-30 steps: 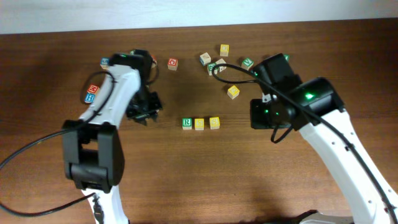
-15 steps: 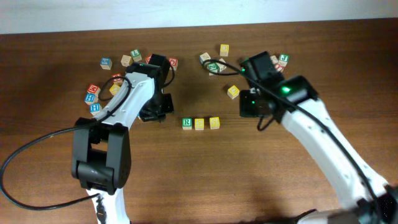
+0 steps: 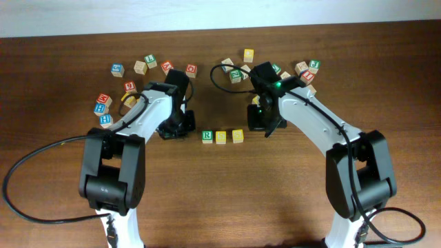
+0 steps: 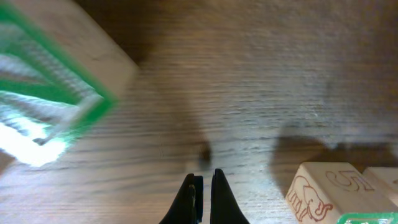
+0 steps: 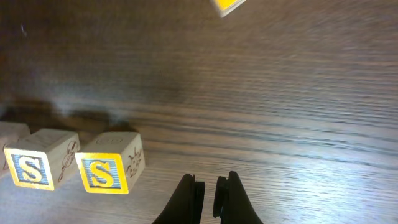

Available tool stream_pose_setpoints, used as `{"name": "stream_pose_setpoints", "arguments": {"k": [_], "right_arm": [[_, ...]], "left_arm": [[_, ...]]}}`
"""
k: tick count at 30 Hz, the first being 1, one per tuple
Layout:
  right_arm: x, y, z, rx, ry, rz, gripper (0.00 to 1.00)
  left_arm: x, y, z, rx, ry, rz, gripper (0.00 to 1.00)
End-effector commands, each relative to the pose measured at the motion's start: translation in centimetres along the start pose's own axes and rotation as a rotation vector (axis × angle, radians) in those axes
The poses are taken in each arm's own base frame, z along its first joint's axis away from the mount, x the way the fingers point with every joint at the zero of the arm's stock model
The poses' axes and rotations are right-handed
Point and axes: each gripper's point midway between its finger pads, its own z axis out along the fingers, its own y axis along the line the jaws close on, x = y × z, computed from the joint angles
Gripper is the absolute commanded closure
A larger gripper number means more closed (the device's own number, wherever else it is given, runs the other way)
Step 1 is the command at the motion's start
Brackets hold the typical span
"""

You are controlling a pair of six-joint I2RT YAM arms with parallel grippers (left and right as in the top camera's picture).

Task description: Spell out RSS

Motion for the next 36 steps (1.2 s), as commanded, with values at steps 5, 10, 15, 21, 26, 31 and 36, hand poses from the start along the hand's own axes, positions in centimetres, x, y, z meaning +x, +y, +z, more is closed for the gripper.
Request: {"name": "stream_pose_setpoints", "arguments": {"k": [5,10,15,21,26,31,36], "right_arm": [[1.8,0.7,2.1,-0.067,0.085,-0.014,0.96],[2.2,0.5,2.9,-0.069,0.089,-0.014,0.96],[2.2,1.6,2.8,-0.127,0.094,-0.015,0.96],[2.3,1.4,3.6,-0.127,0.087,-0.017,0.96],[2.3,1.4,4.2,-0.133,0.074,-0.019,0.96],[2.5,2.2,4.1,-0.177,0.087,-0.019,0.96],[2.5,2.3,4.0,-0.185,0.087,-0.018,0.96]], "left_arm": [[1.4,-1.9,1.4,0.089,0.043,0.062,1.0],[1.7,-2.9,1.7,0.09,0.043,0.091,1.0],[2.5,-3.5,2.9,0.078,0.072,0.111,1.0],[2.6,-3.4,3.2,0.075,0.081,0.11,1.0],[2.6,-3.4,3.2,0.075,0.081,0.11,1.0],[2.6,-3.4,3.2,0.075,0.081,0.11,1.0],[2.6,-3.4,3.2,0.076,0.082,0.11,1.0]]}}
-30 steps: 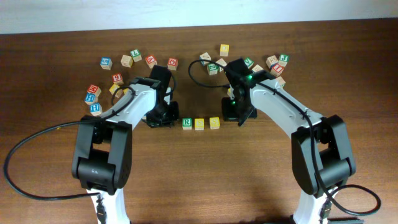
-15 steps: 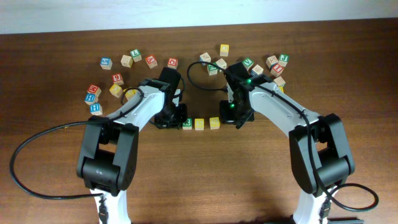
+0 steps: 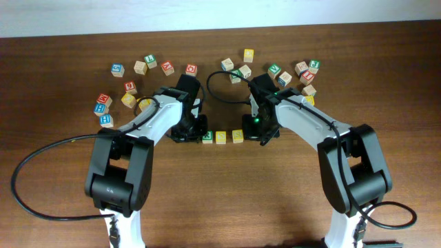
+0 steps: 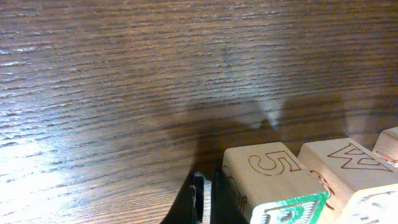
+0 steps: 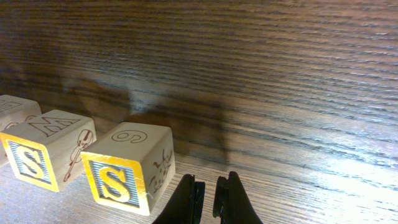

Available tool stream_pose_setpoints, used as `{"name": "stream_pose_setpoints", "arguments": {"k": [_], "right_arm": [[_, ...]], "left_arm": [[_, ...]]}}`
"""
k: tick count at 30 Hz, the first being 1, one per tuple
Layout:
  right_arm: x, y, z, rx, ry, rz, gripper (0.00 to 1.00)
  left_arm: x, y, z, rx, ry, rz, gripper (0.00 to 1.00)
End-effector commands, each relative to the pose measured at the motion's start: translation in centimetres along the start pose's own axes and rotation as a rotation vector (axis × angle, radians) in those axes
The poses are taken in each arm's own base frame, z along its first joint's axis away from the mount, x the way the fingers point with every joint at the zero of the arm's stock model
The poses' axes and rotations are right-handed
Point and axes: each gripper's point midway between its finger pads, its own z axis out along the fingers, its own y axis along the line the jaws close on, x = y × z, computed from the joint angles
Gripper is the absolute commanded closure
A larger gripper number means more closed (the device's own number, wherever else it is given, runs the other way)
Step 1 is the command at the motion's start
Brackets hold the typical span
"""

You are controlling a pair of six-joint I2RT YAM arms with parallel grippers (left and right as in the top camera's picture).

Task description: Spell out RSS

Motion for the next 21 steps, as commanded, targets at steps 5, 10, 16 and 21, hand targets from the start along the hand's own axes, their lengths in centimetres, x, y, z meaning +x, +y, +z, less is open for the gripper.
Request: {"name": "stream_pose_setpoints", "arguments": {"k": [5,10,16,21], "right_arm": [[0.68,0.77,0.48,-0.059,0.037,-0.003,0.96],[0.66,0.77,0.48,-0.059,0.036,-0.003,0.96],[0.67,0.77,0.48,-0.059,0.037,0.0,0.96],[0.75,0.98,0.51,-0.063,0.038,-0.004,0.96]], "left_arm": [[1.34,0.34,2.06,-0.005,0.07,0.007,1.0],[1.52,0.34,2.05,-0.007,0.077,0.007,1.0],[1.61,0.23,2.08,-0.007,0.078,0.011,1.0],[1.61,0.23,2.08,-0.007,0.078,0.011,1.0]]}}
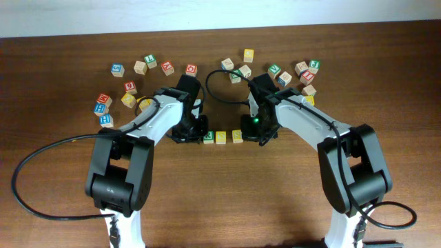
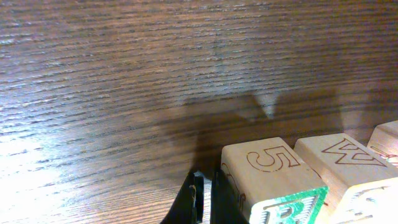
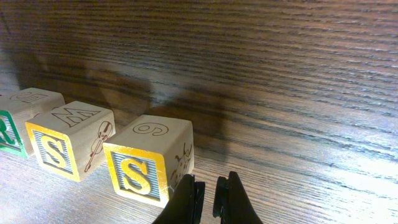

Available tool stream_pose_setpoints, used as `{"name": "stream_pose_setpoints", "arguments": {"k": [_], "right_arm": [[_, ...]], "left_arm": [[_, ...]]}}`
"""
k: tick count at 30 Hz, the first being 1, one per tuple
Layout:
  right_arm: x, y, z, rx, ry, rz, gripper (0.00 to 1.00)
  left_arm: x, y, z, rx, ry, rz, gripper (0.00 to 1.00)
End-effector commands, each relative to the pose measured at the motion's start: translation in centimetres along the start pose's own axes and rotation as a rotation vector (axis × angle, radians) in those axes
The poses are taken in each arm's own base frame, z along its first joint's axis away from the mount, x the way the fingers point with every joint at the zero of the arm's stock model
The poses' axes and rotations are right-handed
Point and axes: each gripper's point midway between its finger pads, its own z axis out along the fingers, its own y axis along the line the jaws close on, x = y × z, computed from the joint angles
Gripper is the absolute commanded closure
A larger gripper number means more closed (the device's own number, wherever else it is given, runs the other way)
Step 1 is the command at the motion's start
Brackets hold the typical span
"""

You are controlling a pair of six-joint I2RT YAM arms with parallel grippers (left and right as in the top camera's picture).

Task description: Spell out RSS

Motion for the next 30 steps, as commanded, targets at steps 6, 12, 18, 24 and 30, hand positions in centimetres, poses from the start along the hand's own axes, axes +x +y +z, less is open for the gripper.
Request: {"name": "stream_pose_setpoints", "arguments": {"k": [6,12,18,24,30], "right_arm": [[0.5,0.7,0.8,-0.015,0.015,0.002,0.96],[0.3,1.1,0.8,-0.027,0.008,-0.003,0.96],[0.1,1.6,0.8,-0.047,-0.001,-0.011,0.96],[0.3,2.3,1.0,-0.052,0.001,-0.029,0.96],[0.5,2.8,1.2,-0.054,0.002,-0.042,0.96]], "left_arm": [[1.5,0.3,2.1,-0.022,0.069,0.04,1.0],[1.5,0.1,2.2,-0.023,0.069,0.046,1.0],[1.4,0.1,2.2,-0.022,0.065,0.049,1.0],[1.5,0.1,2.2,-0.021,0.066,0.055,1.0],[1.5,0.1,2.2,-0.021,0.066,0.07,1.0]]}}
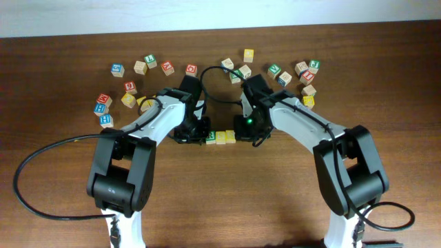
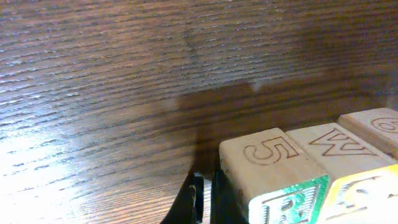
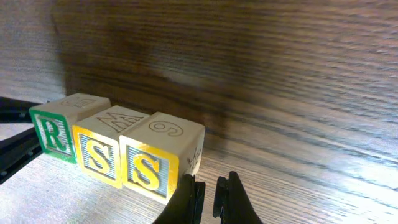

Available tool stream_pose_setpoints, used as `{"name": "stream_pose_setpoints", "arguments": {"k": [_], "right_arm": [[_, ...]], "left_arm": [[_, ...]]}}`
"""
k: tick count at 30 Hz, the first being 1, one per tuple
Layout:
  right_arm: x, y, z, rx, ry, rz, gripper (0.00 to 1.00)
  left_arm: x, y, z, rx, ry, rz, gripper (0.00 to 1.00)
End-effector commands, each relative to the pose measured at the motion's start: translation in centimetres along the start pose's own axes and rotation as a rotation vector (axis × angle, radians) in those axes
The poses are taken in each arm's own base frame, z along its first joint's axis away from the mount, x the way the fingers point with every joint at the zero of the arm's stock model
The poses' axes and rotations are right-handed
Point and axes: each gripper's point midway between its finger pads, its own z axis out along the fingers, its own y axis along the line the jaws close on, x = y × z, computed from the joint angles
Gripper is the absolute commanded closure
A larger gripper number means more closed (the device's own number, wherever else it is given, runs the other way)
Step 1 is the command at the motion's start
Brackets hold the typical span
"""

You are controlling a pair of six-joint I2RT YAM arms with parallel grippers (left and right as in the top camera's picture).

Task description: Spell out RSS

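Three wooden blocks stand side by side and touching in a row at the table's middle: a green R block (image 1: pixel 211 137) (image 3: pixel 53 134), a yellow S block (image 1: pixel 221 138) (image 3: pixel 98 155) and a second yellow S block (image 1: pixel 231 136) (image 3: pixel 146 169). My left gripper (image 1: pixel 200 136) (image 2: pixel 204 199) is shut and empty, low on the table, against the left side of the R block (image 2: pixel 273 180). At the other end my right gripper (image 1: pixel 242 135) (image 3: pixel 208 196) is shut with nothing in it, its left finger touching the right side of the last S block.
Loose letter blocks lie scattered along the back: one cluster at the back left (image 1: pixel 131 79), another at the back right (image 1: pixel 289 72). A black cable (image 1: pixel 213 76) loops between them, behind the row. Bare dark wood table (image 1: pixel 220 193) lies in front of the row.
The right S block has moved left and the gaps in the row are gone: R, S and S now touch. My right gripper is further left. My left gripper still rests against the R block.
First both grippers stood shut some way from the spaced row, one at each side. Then each was low at an end of the row, left by the R, right by the last S. The spacing grew smaller, and now the three blocks touch.
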Motion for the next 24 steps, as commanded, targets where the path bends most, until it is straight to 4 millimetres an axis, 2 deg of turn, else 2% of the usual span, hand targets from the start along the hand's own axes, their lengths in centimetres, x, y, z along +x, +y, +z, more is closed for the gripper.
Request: {"name": "stream_pose_setpoints", "arguments": {"k": [1,18,24], "right_arm": [[0.6,0.3,0.7,-0.01,0.023,0.005,0.96],[0.6,0.2,0.5,-0.009,0.023,-0.011,0.96],[0.4,-0.8,-1.5,0.011,0.051,0.029,0.96]], "left_arm": [[1.1,0.6,2.0,-0.024,0.059,0.015,1.0],[1.2,1.0,1.8,-0.029,0.066,0.043,1.0],[1.0,2.5,0.3,-0.037,0.091,-0.009,1.0]]}}
